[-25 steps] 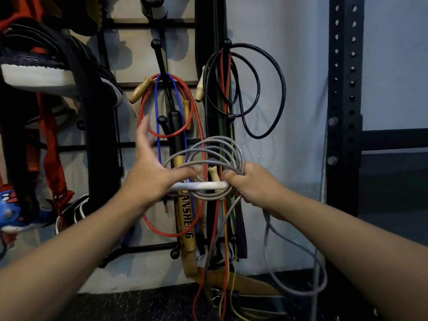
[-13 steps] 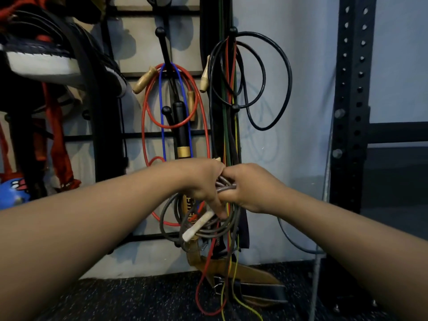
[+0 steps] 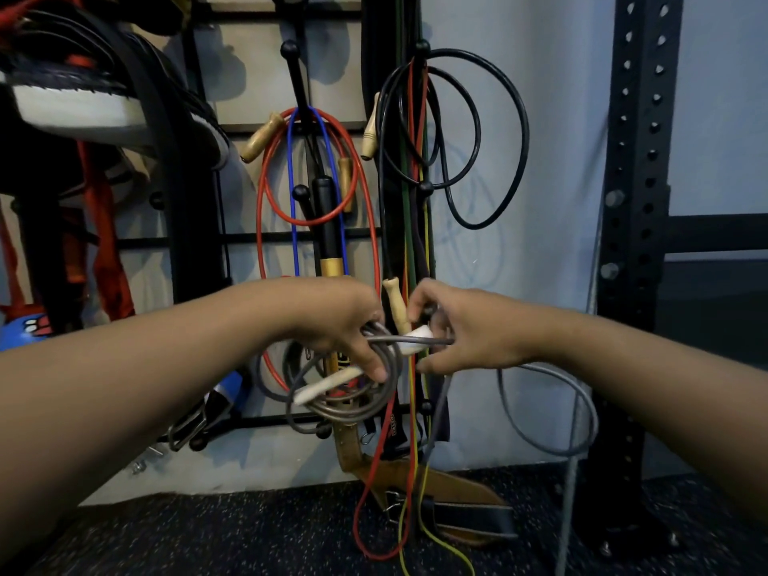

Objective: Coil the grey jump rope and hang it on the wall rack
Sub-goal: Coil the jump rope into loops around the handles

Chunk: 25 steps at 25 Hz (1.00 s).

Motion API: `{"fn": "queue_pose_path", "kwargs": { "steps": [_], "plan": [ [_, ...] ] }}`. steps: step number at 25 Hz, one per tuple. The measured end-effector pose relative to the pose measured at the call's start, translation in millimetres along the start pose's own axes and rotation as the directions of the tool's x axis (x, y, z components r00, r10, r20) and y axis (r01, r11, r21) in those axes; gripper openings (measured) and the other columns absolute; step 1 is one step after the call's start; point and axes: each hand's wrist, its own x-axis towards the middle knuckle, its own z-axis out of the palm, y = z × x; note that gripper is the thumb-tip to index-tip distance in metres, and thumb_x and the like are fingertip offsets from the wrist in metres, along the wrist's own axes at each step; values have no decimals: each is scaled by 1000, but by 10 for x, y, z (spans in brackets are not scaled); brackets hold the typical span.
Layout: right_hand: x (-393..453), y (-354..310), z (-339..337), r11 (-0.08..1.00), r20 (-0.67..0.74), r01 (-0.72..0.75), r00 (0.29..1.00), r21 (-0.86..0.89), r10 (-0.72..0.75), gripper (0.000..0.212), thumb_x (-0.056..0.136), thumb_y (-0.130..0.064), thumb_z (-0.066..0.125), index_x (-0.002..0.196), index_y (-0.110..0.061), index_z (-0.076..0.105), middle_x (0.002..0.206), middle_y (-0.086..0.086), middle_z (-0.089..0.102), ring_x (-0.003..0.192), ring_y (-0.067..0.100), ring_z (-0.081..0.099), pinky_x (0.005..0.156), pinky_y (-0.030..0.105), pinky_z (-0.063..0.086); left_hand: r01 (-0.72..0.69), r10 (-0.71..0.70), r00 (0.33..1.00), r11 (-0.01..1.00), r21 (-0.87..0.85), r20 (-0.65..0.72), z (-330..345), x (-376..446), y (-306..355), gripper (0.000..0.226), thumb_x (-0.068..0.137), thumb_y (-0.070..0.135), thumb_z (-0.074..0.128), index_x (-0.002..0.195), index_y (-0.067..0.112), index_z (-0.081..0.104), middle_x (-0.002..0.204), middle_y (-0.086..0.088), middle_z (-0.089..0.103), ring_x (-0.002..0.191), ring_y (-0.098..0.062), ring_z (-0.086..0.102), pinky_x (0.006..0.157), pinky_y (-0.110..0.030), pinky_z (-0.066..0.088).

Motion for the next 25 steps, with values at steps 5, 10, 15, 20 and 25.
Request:
{"fn": "queue_pose_path", "kwargs": {
  "steps": [5, 10, 15, 20, 25],
  "plan": [
    [-106, 171, -225, 989, 36, -143, 989, -39, 144, 24, 98, -42, 61, 93, -21, 73, 72, 3, 77, 51, 5, 50, 53, 19, 41, -78, 77, 997, 975, -206, -14, 123, -122, -233, 18, 82, 48, 78, 88, 32, 71, 66, 21, 65, 59, 6, 54, 56, -12, 37],
    [-73, 251, -138, 955, -134, -160, 971, 252, 198, 22, 92, -35, 74, 87, -13, 74, 57, 1, 54, 49, 12, 45, 46, 22, 40, -263, -41, 915, 693, -671, -401, 157, -135, -63, 25, 86, 42, 73, 99, 22, 80, 73, 11, 74, 63, 0, 63, 60, -13, 48],
    [-123, 182, -27, 917, -71, -105, 987, 386, 143, 11, 94, -4, 66, 90, -14, 66, 80, 6, 56, 73, 16, 52, 70, 29, 48, -494, -341, 738, 315, -810, -583, 200, 22, 36, 35, 78, 48, 73, 104, 25, 78, 102, -7, 82, 104, -34, 75, 97, -60, 56],
    [-11, 11, 123, 693, -56, -28, 994, 721, 98, 49, 85, 14, 64, 124, -17, 61, 92, -4, 71, 85, 5, 64, 71, 15, 49, -621, -661, 529, 125, -773, -532, 243, 282, 274, 29, 91, 52, 68, 90, 23, 71, 63, 9, 59, 60, -12, 52, 64, -34, 45],
    [-44, -54, 223, 292, -92, 94, 996, 952, -18, 43, 71, 0, 63, 112, -14, 64, 79, -7, 66, 60, 2, 58, 59, 20, 41, -646, -772, 398, 148, -749, -495, 218, 388, 339, 36, 99, 52, 55, 85, 20, 62, 68, 4, 55, 60, -12, 53, 61, -31, 47]
  ]
}}
